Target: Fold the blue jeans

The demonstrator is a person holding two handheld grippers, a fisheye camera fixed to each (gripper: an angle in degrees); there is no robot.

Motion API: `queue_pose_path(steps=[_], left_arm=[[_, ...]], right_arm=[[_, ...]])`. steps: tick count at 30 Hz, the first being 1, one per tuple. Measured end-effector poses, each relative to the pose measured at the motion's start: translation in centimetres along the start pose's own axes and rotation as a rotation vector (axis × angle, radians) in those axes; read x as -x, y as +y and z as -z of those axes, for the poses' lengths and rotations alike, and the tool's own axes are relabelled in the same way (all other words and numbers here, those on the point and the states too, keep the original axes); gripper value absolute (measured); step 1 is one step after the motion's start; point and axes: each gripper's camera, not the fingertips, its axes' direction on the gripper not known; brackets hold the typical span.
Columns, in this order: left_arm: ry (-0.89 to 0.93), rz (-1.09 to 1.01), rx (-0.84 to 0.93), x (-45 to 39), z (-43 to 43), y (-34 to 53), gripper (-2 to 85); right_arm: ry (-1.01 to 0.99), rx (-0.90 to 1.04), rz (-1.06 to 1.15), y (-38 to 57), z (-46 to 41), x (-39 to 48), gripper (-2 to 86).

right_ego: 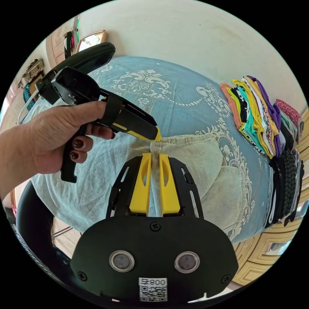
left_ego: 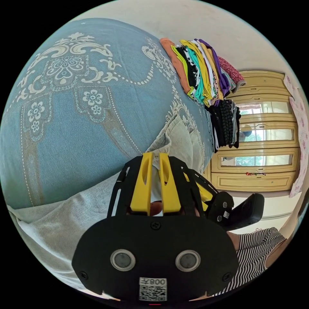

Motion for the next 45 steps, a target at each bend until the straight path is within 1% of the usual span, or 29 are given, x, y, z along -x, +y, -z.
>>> queue_pose_path(steps=[6, 12, 18, 21, 23, 25, 32, 38, 42, 45], left_arm=[[0.061, -0.045, -0.033, -2.3, 0.1, -1.0, 1.4], [0.139, -0.134, -0.058, -6.8, -0.4, -2.3, 0.7], [0.157, -0.31, -0.07, -13.3, -0.9, -3.5, 1.3], [0.103, -0.392, -0.076, -15.9, -1.2, -4.0, 2.8], [0.029, -0.436, -0.061, -17.4, -2.1, -4.7, 4.5], [-0.004, -0.444, -0.039, -18.2, -3.2, -5.4, 5.9], [-0.118, -0.439, 0.078, -21.8, -9.7, -9.1, 8.0], [-0.133, -0.469, 0.156, -26.4, -15.6, -12.1, 8.2], [-0.132, -0.5, 0.172, -29.6, -18.5, -13.1, 8.2], [-0.17, -0.532, 0.212, -32.0, -21.1, -13.6, 8.1]], right_arm=[[-0.076, -0.035, -0.071, 1.6, 1.4, -3.4, 3.2], [-0.14, -0.117, -0.185, 4.4, 4.2, -8.5, 2.7], [-0.188, -0.22, -0.313, 8.7, 7.1, -14.9, 2.5], [-0.19, -0.257, -0.366, 11.3, 8.2, -17.7, 2.3], [-0.205, -0.275, -0.41, 13.0, 8.6, -19.5, 2.3], [-0.213, -0.298, -0.467, 15.3, 9.0, -21.6, 2.2], [-0.22, -0.323, -0.547, 20.6, 9.4, -25.9, 2.2], [-0.231, -0.312, -0.608, 24.6, 8.7, -29.1, 2.1], [-0.246, -0.302, -0.652, 27.2, 7.9, -31.1, 1.9], [-0.242, -0.283, -0.681, 28.8, 7.3, -32.5, 1.7]])
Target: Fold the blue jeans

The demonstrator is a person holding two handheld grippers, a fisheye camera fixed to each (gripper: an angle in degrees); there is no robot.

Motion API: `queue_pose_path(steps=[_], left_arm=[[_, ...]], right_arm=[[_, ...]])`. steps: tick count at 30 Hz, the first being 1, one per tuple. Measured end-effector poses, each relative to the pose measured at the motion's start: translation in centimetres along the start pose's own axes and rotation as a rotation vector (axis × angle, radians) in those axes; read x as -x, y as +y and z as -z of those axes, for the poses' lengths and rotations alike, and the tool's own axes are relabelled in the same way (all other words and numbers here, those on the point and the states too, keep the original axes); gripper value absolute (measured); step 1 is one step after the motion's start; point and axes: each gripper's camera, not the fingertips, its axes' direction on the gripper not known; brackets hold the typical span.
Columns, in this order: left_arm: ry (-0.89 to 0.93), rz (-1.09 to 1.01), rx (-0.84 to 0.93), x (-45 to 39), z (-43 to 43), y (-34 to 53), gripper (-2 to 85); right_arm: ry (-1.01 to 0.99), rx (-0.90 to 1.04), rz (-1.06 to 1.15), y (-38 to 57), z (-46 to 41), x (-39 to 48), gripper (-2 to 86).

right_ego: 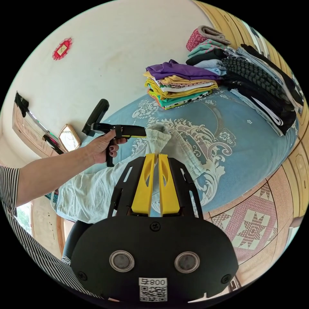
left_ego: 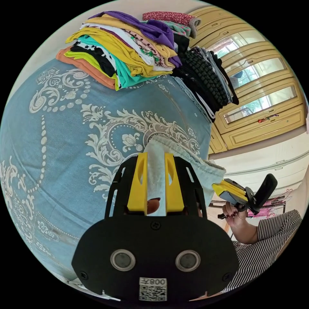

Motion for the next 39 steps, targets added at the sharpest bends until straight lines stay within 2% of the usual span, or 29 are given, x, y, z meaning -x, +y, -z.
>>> queue_pose_path(steps=[2, 7, 14, 32, 39], left_arm=[[-0.08, -0.048, 0.068, -1.9, -1.7, -1.4, 7.7], [-0.219, -0.115, 0.104, -5.3, -3.1, -3.0, 5.0], [-0.218, -0.123, 0.081, -8.0, -3.1, -4.1, 1.0], [-0.203, -0.196, -0.123, -14.9, 2.7, -3.0, 0.4], [-0.232, -0.25, -0.093, -16.8, 1.8, -3.9, 0.3]], right_arm=[[0.004, 0.006, -0.013, 0.3, 0.0, -1.2, 1.5], [0.011, 0.034, -0.044, 1.2, -0.3, -4.4, 1.1], [0.003, 0.053, -0.064, 1.8, -0.6, -7.5, 0.9], [-0.074, -0.007, -0.038, 3.2, 2.3, -12.2, 0.8], [-0.049, -0.004, -0.04, 4.1, 2.9, -14.3, 0.7]])
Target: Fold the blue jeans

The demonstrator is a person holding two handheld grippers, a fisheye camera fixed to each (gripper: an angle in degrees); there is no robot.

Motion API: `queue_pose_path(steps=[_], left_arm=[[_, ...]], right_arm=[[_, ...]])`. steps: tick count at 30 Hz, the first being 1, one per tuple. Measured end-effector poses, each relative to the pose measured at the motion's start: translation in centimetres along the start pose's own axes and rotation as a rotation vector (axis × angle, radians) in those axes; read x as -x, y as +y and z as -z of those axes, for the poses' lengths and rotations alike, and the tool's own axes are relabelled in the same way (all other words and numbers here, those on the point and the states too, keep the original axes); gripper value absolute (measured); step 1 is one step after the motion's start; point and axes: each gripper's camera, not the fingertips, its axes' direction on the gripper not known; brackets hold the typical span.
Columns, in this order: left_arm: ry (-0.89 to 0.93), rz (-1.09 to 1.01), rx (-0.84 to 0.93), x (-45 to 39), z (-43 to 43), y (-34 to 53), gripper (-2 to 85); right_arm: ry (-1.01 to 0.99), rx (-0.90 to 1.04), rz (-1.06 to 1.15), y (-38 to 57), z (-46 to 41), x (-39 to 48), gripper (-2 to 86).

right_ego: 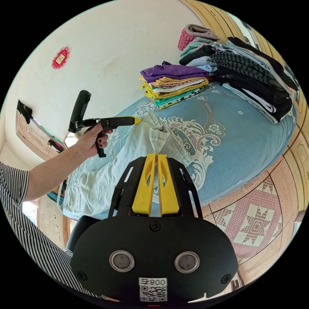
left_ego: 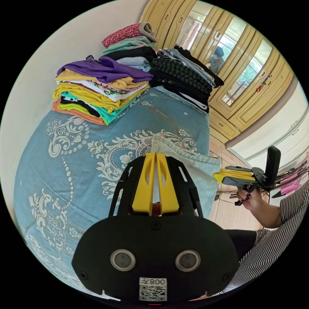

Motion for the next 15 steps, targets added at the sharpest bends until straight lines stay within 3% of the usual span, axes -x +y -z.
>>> queue_pose_path(steps=[8, 15], left_arm=[[-0.084, -0.017, 0.126, -1.0, -3.6, -0.6, 0.3], [-0.108, -0.021, 0.13, -0.6, -3.3, 0.5, 0.5]], right_arm=[[0.01, 0.078, -0.084, 0.5, -3.2, -3.4, 0.8], [-0.073, 0.103, -0.18, 0.3, -5.1, -5.7, 1.0]])
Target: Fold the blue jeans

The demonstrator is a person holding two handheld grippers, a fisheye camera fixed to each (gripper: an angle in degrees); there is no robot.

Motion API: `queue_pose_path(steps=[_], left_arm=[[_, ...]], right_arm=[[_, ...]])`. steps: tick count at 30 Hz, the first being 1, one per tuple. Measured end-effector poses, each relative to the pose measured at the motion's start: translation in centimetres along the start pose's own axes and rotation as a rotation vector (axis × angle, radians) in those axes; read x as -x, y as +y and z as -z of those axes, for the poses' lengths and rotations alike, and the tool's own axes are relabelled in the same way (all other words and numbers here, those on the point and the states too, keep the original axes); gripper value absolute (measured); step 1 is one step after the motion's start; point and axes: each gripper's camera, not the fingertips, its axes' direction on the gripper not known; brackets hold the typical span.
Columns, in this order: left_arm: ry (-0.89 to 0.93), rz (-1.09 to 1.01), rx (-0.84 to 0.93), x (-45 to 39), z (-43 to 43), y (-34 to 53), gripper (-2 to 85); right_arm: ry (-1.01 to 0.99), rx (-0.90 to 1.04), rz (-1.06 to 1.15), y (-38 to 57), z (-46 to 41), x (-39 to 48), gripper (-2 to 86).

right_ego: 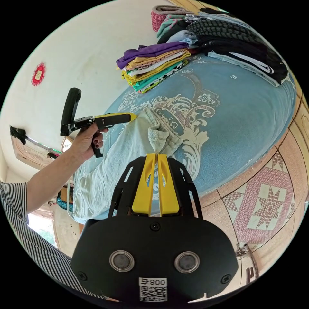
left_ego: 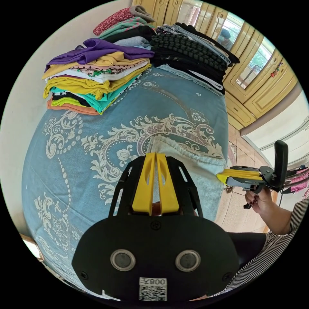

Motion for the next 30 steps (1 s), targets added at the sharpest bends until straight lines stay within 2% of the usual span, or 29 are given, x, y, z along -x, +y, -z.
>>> queue_pose_path(steps=[8, 13, 17, 23, 27, 30], left_arm=[[0.0, 0.029, -0.002, 1.8, 0.8, 2.6, 2.0], [0.057, 0.03, -0.068, 3.2, 2.4, 4.5, 6.3], [0.091, 0.042, -0.008, 4.9, 1.9, 5.5, 9.5], [0.137, 0.082, 0.101, 7.7, 0.2, 7.6, 9.4], [0.164, 0.081, 0.088, 9.1, 1.1, 10.0, 7.9], [0.097, 0.084, 0.062, 9.4, 2.6, 13.1, 7.7]], right_arm=[[-0.054, -0.023, -0.064, -0.3, -0.8, -0.7, 2.2], [0.024, -0.096, -0.052, -0.5, -0.2, 0.8, 4.4], [0.072, -0.072, -0.033, -1.6, -1.5, 1.8, 6.8], [0.081, -0.03, -0.035, -3.5, -4.7, 3.7, 6.9], [0.063, -0.009, -0.031, -4.3, -6.2, 5.1, 5.6], [0.064, -0.003, -0.009, -4.5, -7.0, 6.5, 5.2]])
